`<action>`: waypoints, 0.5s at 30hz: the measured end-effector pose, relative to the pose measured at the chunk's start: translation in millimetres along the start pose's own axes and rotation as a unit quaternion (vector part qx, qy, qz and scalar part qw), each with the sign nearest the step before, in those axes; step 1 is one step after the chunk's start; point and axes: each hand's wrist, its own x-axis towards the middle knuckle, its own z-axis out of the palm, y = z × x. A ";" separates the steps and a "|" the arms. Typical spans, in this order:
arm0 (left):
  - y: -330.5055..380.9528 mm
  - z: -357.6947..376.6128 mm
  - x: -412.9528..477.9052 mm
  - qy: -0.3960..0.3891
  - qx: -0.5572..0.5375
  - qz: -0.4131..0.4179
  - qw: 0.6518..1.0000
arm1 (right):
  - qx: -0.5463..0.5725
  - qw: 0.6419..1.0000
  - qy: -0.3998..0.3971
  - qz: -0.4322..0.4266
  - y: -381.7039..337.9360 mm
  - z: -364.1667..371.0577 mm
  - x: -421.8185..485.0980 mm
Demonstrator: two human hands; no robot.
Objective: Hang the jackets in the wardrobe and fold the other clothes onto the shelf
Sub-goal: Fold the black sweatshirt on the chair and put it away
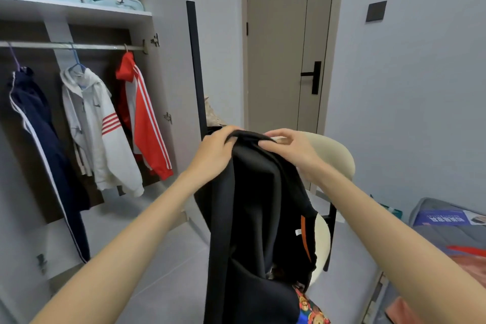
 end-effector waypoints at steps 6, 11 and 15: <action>-3.5 -18.9 16.0 0.011 -0.076 -0.044 0.996 | -0.135 0.976 -0.171 0.026 70.5 -1.6 -39.9; 9.1 -16.7 16.3 0.020 -0.123 -0.082 0.989 | -0.146 0.978 -0.141 0.041 86.2 25.0 -47.7; 5.4 -26.2 13.9 0.073 -0.143 -0.144 0.976 | -0.070 0.993 -0.091 -0.009 91.0 46.6 -63.0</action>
